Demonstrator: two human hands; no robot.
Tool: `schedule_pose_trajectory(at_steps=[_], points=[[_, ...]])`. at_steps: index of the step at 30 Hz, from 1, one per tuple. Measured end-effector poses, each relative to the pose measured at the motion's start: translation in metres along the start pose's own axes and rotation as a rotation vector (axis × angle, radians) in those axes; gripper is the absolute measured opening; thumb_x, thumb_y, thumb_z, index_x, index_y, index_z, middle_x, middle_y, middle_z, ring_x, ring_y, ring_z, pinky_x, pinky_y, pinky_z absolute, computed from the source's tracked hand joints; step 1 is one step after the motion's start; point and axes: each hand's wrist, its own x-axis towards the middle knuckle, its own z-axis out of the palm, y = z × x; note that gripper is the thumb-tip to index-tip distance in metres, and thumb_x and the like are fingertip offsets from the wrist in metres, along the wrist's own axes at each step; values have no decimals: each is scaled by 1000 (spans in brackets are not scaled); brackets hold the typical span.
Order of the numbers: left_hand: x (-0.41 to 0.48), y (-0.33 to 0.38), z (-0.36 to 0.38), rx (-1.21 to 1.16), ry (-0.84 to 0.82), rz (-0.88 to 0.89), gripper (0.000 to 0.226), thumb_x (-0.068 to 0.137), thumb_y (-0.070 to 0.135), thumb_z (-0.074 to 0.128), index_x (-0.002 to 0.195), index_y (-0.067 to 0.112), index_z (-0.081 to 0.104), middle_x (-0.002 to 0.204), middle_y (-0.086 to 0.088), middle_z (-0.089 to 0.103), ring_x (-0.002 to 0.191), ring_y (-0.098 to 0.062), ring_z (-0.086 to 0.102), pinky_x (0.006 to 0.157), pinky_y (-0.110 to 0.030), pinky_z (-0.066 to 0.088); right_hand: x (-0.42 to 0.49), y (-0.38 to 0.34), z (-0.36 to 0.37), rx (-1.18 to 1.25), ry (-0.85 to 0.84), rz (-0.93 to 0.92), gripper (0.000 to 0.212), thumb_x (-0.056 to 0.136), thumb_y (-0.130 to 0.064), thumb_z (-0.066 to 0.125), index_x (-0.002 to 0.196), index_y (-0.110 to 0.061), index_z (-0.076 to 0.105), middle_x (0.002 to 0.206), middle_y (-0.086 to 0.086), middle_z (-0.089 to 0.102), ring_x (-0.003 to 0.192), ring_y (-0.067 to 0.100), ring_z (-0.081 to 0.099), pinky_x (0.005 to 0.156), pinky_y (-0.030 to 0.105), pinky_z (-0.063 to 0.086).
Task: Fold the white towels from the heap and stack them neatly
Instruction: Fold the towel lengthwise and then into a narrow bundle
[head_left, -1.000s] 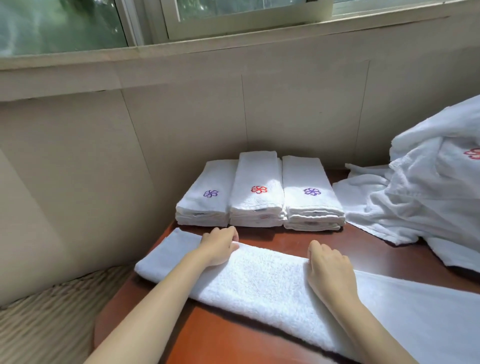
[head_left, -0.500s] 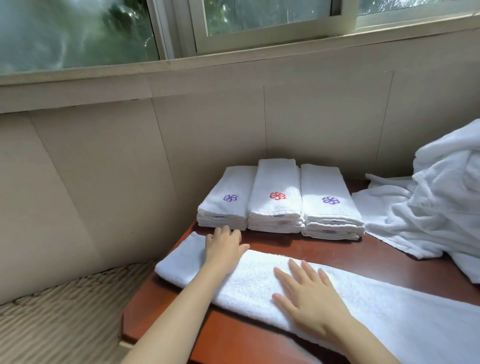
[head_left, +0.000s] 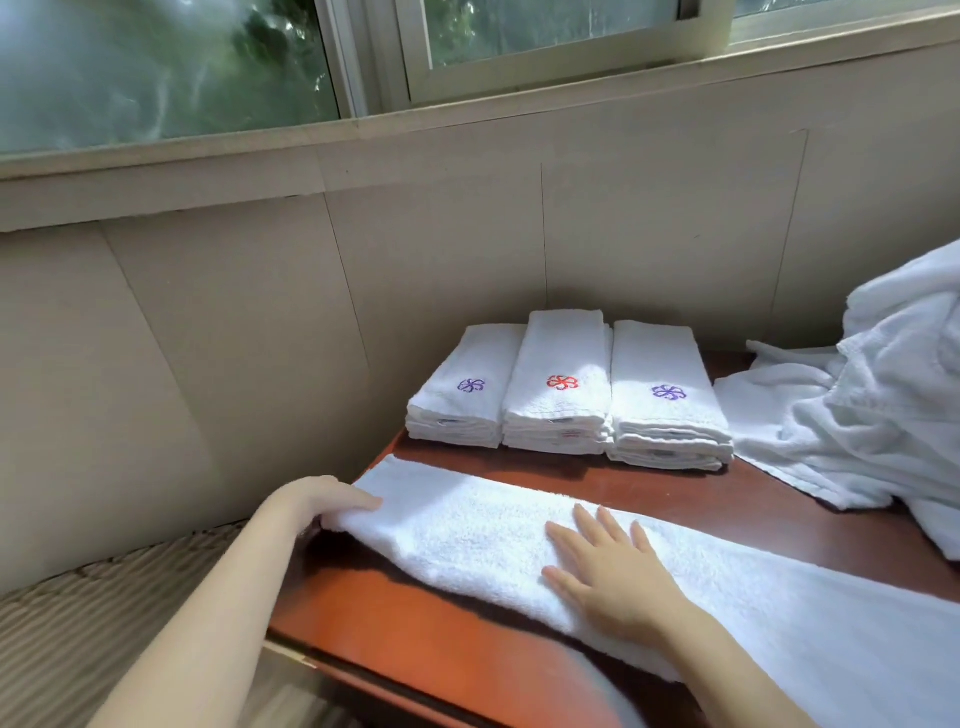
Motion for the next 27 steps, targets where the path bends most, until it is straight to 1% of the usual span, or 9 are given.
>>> schedule_pose_trajectory(at_steps=[3, 5, 7, 10, 12, 15, 19, 23, 27], points=[[-18, 14, -3, -288, -77, 86, 41, 81, 22, 74, 114, 1, 63, 100, -12, 69, 97, -27, 64, 92, -35, 50, -8, 3, -16, 204, 151, -17, 27, 95, -39, 45, 115, -28, 59, 124, -7, 56, 122, 16, 48, 98, 29, 36], [-42, 37, 2, -402, -32, 239, 34, 82, 15, 72, 113, 3, 64, 98, -12, 70, 94, -24, 66, 86, -36, 53, -13, 4, -27, 421, 250, 53, 22, 96, -33, 48, 103, -24, 67, 104, -10, 66, 99, 10, 59, 85, 26, 44], [-76, 65, 18, -426, -49, 471, 36, 79, 16, 75, 112, 7, 63, 101, -11, 71, 91, -20, 68, 78, -32, 54, -17, 3, -41, 836, 279, 165, 28, 97, -37, 48, 94, -19, 69, 91, -2, 72, 85, 14, 65, 81, 30, 49], [-132, 93, 64, -211, -267, 721, 44, 74, 31, 77, 111, 19, 57, 106, -3, 64, 87, -11, 65, 74, -28, 55, -25, 7, -57, 1520, 58, 235, 53, 96, -55, 35, 106, -11, 65, 98, 12, 72, 81, 25, 69, 73, 34, 53], [-154, 101, 93, -56, -520, 782, 35, 86, 26, 70, 118, 24, 54, 109, 3, 60, 89, -7, 63, 72, -19, 53, -30, 14, -55, 1771, -30, 190, 63, 94, -61, 34, 120, -10, 60, 116, 13, 67, 99, 29, 67, 82, 39, 53], [-158, 101, 108, -22, -516, 815, 27, 93, 22, 60, 120, 23, 59, 113, 6, 63, 95, -6, 63, 80, -17, 51, -31, 26, -40, 1699, 126, 187, 51, 95, -38, 49, 131, -2, 52, 131, 12, 58, 125, 26, 52, 108, 44, 38], [-144, 93, 103, -112, -237, 748, 15, 95, 19, 56, 107, 24, 64, 113, -3, 66, 92, -9, 61, 81, -22, 48, -20, 31, -25, 1372, 220, 461, 30, 87, -8, 61, 114, 3, 56, 108, 21, 65, 95, 32, 65, 86, 43, 53], [-132, 74, 103, -119, -193, 667, 17, 94, 15, 56, 108, 19, 65, 113, -4, 65, 92, -6, 62, 66, -6, 44, -17, 29, -33, 1253, 169, 436, 30, 81, 2, 50, 109, -7, 46, 91, 8, 51, 73, 16, 50, 58, 25, 42], [-131, 65, 110, -223, -133, 611, 15, 93, 10, 57, 105, 15, 65, 113, -9, 66, 101, -15, 65, 83, -15, 47, -19, 42, -38, 1189, 73, 329, 34, 78, 6, 47, 111, -3, 48, 94, 10, 45, 77, 20, 47, 56, 26, 40]])
